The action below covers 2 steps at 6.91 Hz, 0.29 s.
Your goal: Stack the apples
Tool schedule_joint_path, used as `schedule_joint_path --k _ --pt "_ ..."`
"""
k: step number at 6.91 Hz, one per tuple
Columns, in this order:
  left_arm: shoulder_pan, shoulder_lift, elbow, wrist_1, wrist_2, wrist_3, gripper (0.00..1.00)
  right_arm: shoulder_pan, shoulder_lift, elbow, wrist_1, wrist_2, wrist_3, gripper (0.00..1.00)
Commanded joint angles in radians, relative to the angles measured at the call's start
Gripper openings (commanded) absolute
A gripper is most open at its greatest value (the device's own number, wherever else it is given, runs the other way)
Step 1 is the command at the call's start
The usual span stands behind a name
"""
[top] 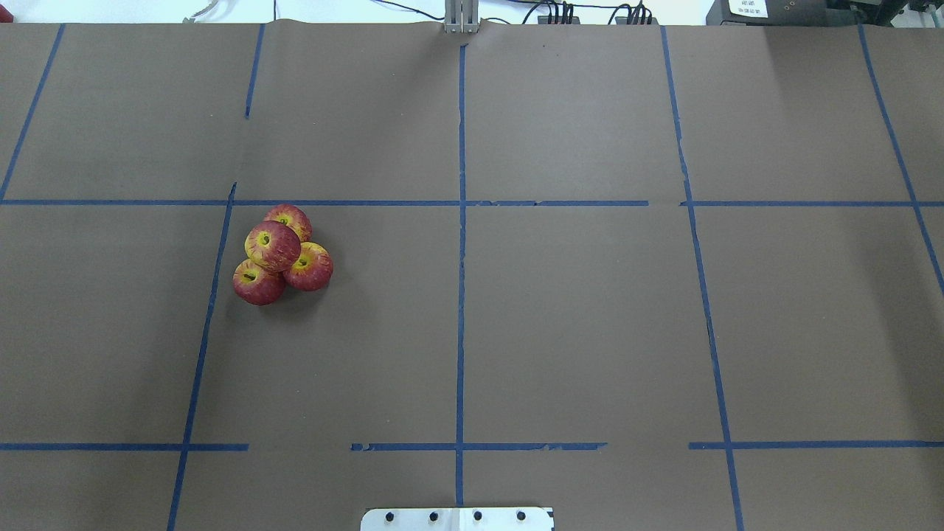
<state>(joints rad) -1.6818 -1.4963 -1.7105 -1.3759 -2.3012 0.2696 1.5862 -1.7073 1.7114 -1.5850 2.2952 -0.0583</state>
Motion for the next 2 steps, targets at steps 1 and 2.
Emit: schedule_joint_path --k 1,2 --pt "0.001 -0.008 -0.011 0.006 0.000 0.000 1.00 0.000 0.000 -0.001 0.000 0.000 0.000 1.00" --pt "0.001 -0.027 -0.012 0.011 0.002 0.000 1.00 0.000 0.000 -0.001 -0.001 0.001 0.000 1.00"
